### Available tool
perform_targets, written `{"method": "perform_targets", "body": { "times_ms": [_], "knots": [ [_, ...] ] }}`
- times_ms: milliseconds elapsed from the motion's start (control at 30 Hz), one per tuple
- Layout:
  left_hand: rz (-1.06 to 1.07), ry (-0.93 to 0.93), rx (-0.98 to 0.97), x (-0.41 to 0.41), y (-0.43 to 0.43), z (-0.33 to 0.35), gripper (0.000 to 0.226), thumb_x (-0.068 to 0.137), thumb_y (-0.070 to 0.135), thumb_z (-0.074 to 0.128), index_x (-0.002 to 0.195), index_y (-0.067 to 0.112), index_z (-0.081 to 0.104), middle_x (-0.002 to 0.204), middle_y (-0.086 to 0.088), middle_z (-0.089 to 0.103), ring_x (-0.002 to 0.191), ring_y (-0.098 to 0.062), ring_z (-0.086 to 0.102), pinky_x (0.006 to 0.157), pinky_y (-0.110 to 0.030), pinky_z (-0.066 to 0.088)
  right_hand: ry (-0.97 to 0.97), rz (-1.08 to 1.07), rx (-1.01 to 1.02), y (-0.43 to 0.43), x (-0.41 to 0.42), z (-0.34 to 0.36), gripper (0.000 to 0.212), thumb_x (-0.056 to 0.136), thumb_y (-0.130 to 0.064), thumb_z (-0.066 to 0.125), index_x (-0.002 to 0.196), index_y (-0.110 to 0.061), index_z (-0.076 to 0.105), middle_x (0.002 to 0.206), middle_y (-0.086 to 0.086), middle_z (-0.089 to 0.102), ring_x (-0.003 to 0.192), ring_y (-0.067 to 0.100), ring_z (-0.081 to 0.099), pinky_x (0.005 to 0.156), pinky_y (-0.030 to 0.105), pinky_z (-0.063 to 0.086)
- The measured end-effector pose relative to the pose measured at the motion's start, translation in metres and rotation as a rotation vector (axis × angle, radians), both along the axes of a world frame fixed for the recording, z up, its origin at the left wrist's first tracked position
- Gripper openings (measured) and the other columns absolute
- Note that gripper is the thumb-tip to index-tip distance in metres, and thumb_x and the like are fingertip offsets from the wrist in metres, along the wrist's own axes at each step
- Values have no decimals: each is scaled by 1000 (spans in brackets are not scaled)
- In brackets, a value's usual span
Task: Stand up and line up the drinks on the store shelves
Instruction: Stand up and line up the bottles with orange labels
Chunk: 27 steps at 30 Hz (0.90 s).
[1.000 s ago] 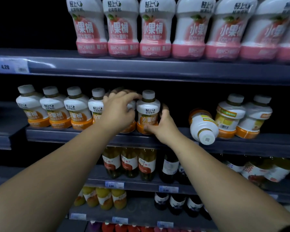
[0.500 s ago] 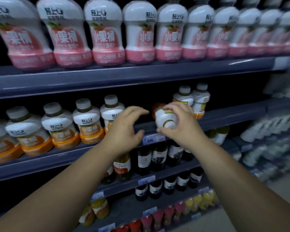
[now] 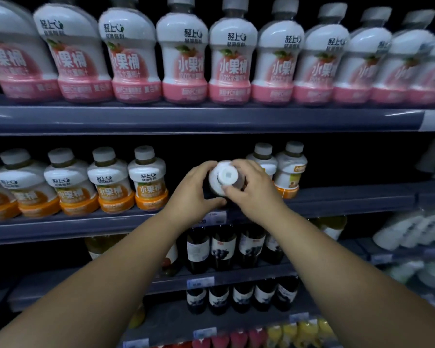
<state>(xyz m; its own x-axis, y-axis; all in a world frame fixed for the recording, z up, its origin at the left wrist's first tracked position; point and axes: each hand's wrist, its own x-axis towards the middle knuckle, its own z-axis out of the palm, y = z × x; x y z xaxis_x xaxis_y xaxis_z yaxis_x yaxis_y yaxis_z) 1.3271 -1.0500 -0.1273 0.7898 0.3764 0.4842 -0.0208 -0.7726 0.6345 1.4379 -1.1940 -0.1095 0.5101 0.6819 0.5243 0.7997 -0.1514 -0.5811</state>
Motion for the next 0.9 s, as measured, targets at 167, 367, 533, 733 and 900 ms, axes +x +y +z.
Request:
{"method": "perform_targets", "body": {
  "times_ms": [167,367,533,733,900],
  "knots": [
    [79,25,-141,-3,8,18,30,98,27,56,128,27,52,122,7,61,111,-10,58,87,-28,47,371,-6,-16,28,6,24,40,93,-48,63,128,-30,59,127,-5,63,115,13,59,99,37,49],
    [133,165,-174,-14,27,25,40,99,18,55,138,25,51,134,3,59,120,-14,55,98,-26,41,449,126,-191,35,13,-2,92,83,-22,80,155,-27,24,139,-10,50,128,10,48,104,28,40],
    [110,23,-165,-30,19,39,40,96,2,52,128,24,60,122,9,61,110,-6,58,101,-26,47,430,61,-146,49,15,-12,98,79,-35,84,154,-28,23,137,-8,53,122,14,51,106,35,43],
    [356,-137,384,-73,43,49,36,87,2,58,118,16,67,119,-2,58,110,-20,55,95,-36,49,546,100,-137,59,27,-16,70,82,-26,82,140,-21,42,128,-1,62,119,20,59,104,41,47],
    [424,74,297,-92,66,37,43,88,3,61,127,20,63,135,-11,46,124,-32,48,102,-41,45,658,140,-56,68,13,-18,57,83,-22,81,129,-23,48,116,-4,61,103,11,58,89,29,43]
  ]
}}
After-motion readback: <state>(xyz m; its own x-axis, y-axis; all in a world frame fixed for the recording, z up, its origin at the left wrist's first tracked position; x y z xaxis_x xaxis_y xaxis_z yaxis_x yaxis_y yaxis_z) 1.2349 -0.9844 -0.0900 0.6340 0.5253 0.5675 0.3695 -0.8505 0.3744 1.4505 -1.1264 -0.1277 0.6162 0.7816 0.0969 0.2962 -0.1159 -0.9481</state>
